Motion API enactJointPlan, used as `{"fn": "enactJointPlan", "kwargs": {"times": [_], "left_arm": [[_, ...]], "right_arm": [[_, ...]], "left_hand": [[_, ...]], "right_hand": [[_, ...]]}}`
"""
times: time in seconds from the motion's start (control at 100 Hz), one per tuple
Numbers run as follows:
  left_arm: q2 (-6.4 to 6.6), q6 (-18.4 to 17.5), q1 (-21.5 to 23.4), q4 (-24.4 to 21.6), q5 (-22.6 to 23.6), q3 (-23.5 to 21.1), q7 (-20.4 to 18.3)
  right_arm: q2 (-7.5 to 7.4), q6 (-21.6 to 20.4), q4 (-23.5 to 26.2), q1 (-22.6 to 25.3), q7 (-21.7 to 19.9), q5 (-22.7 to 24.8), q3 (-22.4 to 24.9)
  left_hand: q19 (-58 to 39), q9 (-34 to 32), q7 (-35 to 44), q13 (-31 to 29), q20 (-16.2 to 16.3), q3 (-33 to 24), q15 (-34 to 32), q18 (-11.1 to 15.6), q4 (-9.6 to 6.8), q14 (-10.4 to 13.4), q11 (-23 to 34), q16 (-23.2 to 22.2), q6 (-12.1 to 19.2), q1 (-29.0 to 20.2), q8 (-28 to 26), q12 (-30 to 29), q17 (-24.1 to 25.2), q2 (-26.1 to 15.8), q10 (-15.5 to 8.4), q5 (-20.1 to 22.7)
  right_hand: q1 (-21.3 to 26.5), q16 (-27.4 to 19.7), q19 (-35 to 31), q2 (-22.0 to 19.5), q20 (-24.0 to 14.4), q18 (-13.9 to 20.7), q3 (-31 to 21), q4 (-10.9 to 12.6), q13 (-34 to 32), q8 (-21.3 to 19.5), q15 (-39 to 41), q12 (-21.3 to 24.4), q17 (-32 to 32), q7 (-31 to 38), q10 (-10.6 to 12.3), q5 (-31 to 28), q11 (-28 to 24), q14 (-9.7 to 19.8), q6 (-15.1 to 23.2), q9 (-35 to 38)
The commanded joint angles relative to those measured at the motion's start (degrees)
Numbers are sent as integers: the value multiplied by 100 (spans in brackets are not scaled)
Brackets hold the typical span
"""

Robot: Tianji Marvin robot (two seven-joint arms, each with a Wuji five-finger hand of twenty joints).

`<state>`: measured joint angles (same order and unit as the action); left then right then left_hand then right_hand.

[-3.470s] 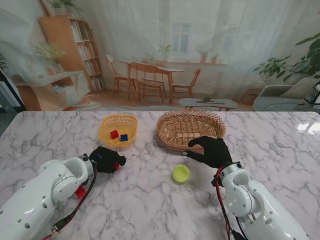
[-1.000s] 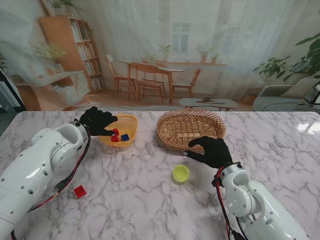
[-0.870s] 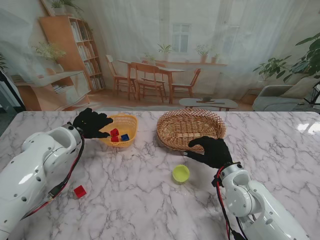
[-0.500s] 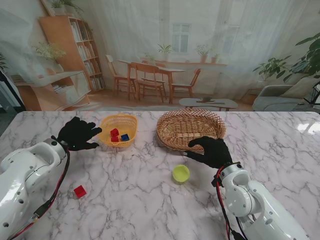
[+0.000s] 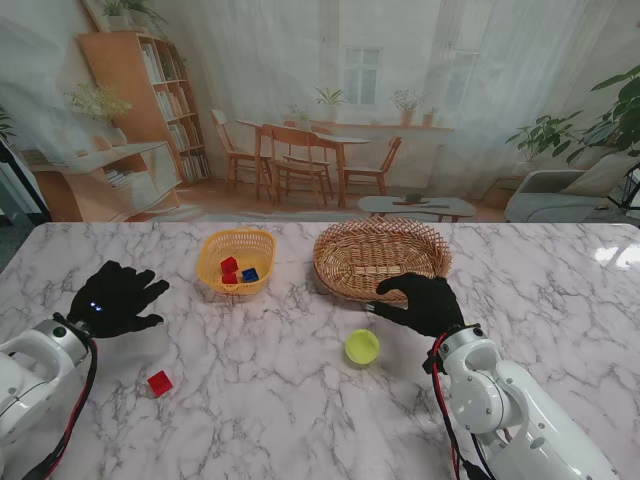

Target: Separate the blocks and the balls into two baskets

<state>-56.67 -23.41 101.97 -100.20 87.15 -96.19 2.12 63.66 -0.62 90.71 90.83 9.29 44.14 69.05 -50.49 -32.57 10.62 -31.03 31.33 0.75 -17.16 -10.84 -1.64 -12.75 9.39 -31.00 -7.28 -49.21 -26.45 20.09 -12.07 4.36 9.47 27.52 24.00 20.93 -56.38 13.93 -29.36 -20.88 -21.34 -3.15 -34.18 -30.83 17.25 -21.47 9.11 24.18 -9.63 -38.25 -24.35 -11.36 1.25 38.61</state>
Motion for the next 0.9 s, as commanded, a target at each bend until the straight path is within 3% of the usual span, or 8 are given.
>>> {"fn": "enactJointPlan", "kwargs": {"times": [0.0,0.31,0.54,0.76,0.89], "left_arm": [[12,46,183,-42,31,-64,-14],[-35,57,693,-222,-70,-229,-31],[-70,102,833,-300,-331,-106,-542],[-86,1,895,-354,-724,-100,-1198],[-76,-32,890,-345,-817,-47,-1507]], "right_arm": [[10,30,0,28,10,1,13],[5,27,-4,13,9,31,-8],[6,33,-1,18,12,28,-7],[6,26,5,27,27,43,8],[5,29,-2,20,21,42,4]], "left_hand": [[125,-142,-79,-58,141,59,157,-246,188,-99,-120,39,11,32,-41,5,3,-129,-1,143],[133,-102,-138,-43,171,62,164,-212,191,-141,-190,37,-6,45,-17,-17,-1,-140,108,79],[722,677,-638,487,-325,100,474,77,219,-411,-837,534,-691,445,488,-867,30,-31,832,-443],[936,1693,-965,1009,-796,115,528,266,276,-508,-1029,970,-1160,1273,995,-1460,69,385,1074,-1078],[680,1243,-731,813,-795,84,284,340,292,-508,-874,914,-1546,1451,956,-1280,-116,836,1165,-890]], "right_hand": [[173,-45,67,-258,45,-81,87,150,33,71,-238,-28,-100,41,11,-92,-48,7,-56,-26],[168,-44,66,-261,45,-90,89,149,25,71,-236,-27,-98,42,10,-96,-47,14,-52,-25],[172,-45,67,-260,45,-89,86,150,29,72,-239,-27,-100,39,-1,-93,-47,12,-65,-24],[171,-45,68,-259,45,-85,87,149,29,72,-239,-27,-100,38,5,-94,-45,8,-62,-27],[168,-45,67,-256,44,-93,88,149,28,73,-239,-26,-100,36,4,-92,-43,9,-63,-32]]}}
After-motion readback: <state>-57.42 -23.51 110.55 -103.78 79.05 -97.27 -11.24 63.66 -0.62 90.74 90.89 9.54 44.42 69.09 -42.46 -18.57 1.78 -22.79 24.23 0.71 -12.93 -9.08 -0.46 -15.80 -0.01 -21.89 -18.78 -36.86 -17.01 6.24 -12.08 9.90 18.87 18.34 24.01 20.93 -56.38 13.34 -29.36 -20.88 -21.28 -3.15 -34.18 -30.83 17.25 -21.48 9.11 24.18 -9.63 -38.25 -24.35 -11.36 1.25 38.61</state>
